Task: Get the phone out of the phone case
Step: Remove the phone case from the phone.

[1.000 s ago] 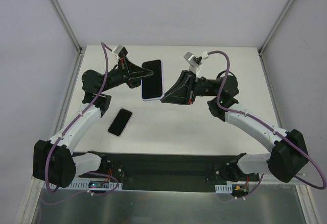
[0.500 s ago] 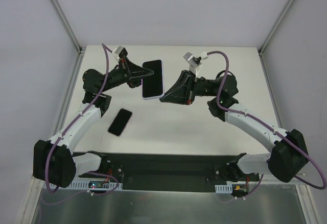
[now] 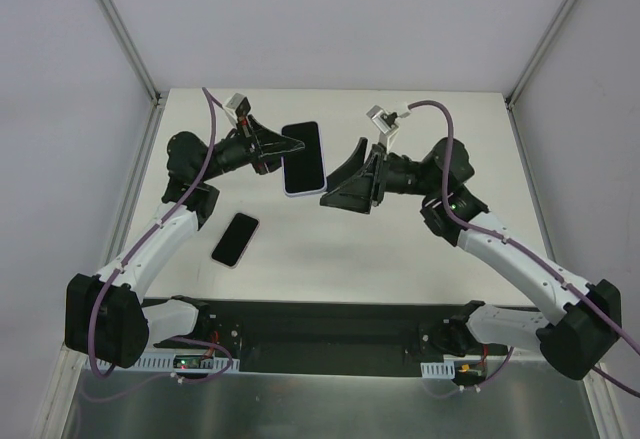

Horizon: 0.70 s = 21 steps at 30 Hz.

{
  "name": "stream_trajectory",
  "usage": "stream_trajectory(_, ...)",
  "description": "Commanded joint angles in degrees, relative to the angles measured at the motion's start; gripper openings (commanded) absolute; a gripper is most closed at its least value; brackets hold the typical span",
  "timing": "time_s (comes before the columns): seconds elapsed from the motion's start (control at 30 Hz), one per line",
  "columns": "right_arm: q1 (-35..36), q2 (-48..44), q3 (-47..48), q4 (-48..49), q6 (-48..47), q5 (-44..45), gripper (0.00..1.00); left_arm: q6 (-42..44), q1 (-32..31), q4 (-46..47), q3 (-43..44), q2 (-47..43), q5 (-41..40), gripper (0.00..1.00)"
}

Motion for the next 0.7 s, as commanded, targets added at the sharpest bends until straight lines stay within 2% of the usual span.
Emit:
stream_trajectory(0.0,0.04,-2.27,3.40,-3.68,0.30,4.00,0.71,1.63,-0.43,2.99,3.39,-1.24,-1.69,0.00)
stream_trajectory(0.23,-0.13,0.54,5.51,-3.33,4.00,3.21,0.61,1.72,-0.43,2.99,3.39,-1.50,-1.60,0.00)
stream_trajectory(0.33,-0.13,1.07,5.43,-2.98,4.53,3.21,0.54,1.81,-0.43,2.99,3.39,-1.59,-1.52,0.00)
stream_trajectory(0.43,-0.13,1.60,5.60,-2.63,4.70,3.21,0.36,1.81,-0.34,2.99,3.30,-1.59,-1.34,0.00)
stream_trajectory(0.47,-0.13,1.77,5.69,-2.45,4.70,3.12,0.22,1.72,-0.43,2.99,3.30,-1.59,-1.43,0.00)
stream_trajectory(0.53,-0.13,1.95,5.60,-2.36,4.70,2.86,0.05,1.72,-0.43,2.99,3.30,-1.58,-1.34,0.00)
stream_trajectory(0.57,-0.22,2.04,5.51,-1.75,4.44,2.59,0.01,1.81,-0.43,2.99,3.39,-1.59,-1.34,0.00)
stream_trajectory(0.67,-0.13,1.43,4.37,1.22,2.52,0.93,0.01,1.55,-0.34,2.38,3.21,-1.32,-1.25,0.00)
